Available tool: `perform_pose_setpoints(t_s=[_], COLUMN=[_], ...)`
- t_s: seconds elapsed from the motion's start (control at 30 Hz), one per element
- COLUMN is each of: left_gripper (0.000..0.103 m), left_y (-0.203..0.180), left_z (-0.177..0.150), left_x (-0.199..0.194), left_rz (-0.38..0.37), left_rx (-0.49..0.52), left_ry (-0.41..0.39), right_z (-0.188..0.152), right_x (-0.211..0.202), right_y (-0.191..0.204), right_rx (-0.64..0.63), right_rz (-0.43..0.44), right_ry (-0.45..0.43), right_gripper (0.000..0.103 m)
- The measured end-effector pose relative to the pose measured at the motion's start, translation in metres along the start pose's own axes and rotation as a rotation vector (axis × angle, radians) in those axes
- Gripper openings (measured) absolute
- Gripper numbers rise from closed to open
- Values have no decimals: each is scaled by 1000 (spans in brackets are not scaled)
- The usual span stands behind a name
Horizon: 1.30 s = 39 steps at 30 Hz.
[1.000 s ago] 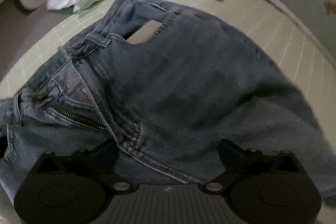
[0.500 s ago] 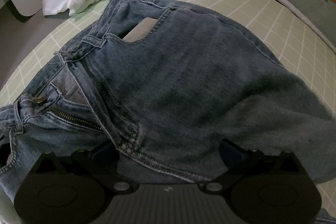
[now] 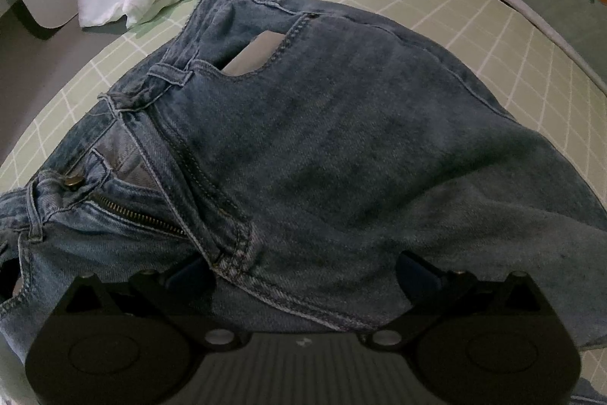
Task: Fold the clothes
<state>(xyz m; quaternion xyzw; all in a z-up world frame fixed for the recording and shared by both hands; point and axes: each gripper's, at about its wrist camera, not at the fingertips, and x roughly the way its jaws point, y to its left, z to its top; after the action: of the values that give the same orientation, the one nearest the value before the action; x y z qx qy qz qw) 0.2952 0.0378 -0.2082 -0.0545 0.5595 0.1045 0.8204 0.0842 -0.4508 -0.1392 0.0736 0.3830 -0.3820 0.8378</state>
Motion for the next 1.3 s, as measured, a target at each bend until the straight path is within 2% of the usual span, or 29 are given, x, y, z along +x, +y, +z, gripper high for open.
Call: perform_pose_setpoints(t_s=[0.07,0.1,0.2,0.27,0.33,0.4,0.5,0.63,0.7,0.73,0.8,0.83,0.87,0.93,1.0,1.13,1.2,1.3], left_gripper=[103,103,103,103,103,103,103,103,103,103,103,103,103,103,103,103,103,103], left_y=[0,0,0,0,-1,-2,-2,-2,-2,-2,-3,-3,-3,-3,-3,-4,-4,-5], left_z=[0,0,0,0,2,3,4,5,6,6,6,6,6,6,5,4,3,2], left_x=[0,1,1,1,2,2,2,2,2,2,2,2,2,1,1,0,-1,-1], left_rz=[1,0,1,1,2,3,6,11,12,13,14,15,15,15,14,15,15,15], left_rx=[-1,-1,-2,-2,-3,-4,-9,-17,-20,-21,-25,-26,-28,-27,-27,-28,-29,-30], left_ry=[3,3,3,5,12,19,27,32,34,35,37,36,35,33,28,17,10,2], right_z=[15,22,35,42,50,57,66,73,75,76,77,77,77,80,93,130,135,119], right_x=[3,9,28,48,68,82,101,127,128,128,129,130,130,127,111,25,-25,-73], right_y=[-1,-3,-6,-4,4,17,33,44,48,50,53,53,50,38,33,27,19,9], right_rx=[80,134,338,459,509,500,460,437,426,414,396,404,433,540,569,538,521,498], right_rz=[79,145,296,350,356,333,287,183,173,159,114,84,80,140,184,334,402,395], right_ry=[-11,-1,61,113,158,188,217,295,275,274,269,266,258,222,147,-139,-292,-401], right_gripper=[36,36,35,35,35,36,49,53,56,53,29,10,1,1,1,1,1,1])
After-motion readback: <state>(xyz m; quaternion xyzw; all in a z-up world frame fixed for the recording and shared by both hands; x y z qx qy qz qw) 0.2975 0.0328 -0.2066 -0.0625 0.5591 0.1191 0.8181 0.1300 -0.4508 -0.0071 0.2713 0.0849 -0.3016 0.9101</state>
